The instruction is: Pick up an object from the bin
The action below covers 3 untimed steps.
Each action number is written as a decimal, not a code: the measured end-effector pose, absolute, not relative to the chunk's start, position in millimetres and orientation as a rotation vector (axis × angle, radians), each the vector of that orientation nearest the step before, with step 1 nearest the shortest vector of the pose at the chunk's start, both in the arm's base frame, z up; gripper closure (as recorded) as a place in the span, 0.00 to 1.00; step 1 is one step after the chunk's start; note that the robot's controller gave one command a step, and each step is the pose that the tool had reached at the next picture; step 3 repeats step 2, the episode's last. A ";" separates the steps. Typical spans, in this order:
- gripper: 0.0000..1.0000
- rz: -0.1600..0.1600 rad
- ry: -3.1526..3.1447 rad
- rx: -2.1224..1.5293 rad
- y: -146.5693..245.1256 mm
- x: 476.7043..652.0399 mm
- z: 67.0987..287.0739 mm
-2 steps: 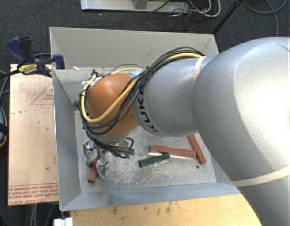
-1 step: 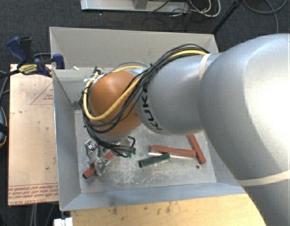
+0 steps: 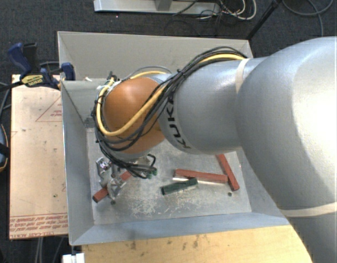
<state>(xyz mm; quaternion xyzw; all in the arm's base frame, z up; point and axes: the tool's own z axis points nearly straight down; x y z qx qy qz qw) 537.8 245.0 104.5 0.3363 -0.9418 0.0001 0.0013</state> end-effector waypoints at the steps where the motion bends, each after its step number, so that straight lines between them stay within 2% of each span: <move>1: 1.00 -0.002 -2.961 1.059 245.3 537.5 112.3; 3: 1.00 -0.002 -2.959 1.057 244.9 536.6 120.0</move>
Offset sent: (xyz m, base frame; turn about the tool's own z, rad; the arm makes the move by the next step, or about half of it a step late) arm 0.0000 -0.0001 0.0396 0.0000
